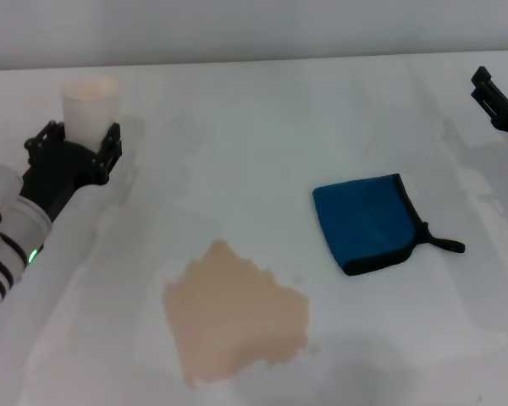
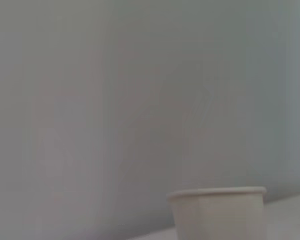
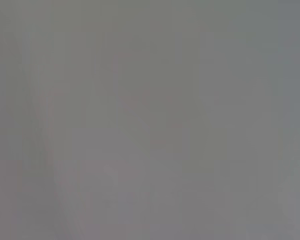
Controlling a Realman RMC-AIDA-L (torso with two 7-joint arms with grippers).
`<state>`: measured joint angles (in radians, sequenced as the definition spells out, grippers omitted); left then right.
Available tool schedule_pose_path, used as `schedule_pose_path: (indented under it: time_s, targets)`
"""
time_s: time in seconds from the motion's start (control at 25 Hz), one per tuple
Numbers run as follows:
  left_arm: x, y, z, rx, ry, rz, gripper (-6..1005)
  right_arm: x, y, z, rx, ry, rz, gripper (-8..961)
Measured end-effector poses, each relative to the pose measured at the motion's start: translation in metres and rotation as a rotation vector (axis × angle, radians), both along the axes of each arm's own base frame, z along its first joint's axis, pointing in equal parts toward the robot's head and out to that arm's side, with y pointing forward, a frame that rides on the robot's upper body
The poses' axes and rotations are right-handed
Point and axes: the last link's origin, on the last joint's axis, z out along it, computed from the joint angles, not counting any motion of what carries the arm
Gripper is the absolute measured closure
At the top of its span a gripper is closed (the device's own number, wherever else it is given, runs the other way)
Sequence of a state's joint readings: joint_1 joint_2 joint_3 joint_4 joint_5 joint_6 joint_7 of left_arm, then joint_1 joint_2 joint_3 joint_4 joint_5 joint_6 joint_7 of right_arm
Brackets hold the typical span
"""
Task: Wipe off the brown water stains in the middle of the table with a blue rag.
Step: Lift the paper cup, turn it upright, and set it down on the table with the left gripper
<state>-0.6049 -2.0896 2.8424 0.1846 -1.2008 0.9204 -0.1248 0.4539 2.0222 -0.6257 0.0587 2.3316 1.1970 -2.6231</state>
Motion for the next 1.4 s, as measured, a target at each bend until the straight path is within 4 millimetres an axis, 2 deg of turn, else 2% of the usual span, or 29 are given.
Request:
schedule_pose_path:
  time_s: [0.32,0.92,1.28,1.4]
  targets:
    - [-0.017,-0.008,-0.004,-0.031,0.036,0.073,432,-0.002,0.002,0.000,-0.003,-0.001,0.007,82]
    - [-0.019,-0.012,-0.011,-0.071,0.060,0.085,426,-0.003,0.001,-0.003,-0.011,0.000,0.010,82]
    - [-0.021,-0.019,-0.016,-0.090,0.059,0.085,424,-0.003,0.001,-0.003,-0.009,0.000,0.014,83]
    - [-0.024,-0.027,-0.018,-0.094,0.042,0.093,423,-0.003,0.001,-0.003,-0.009,0.000,0.015,83]
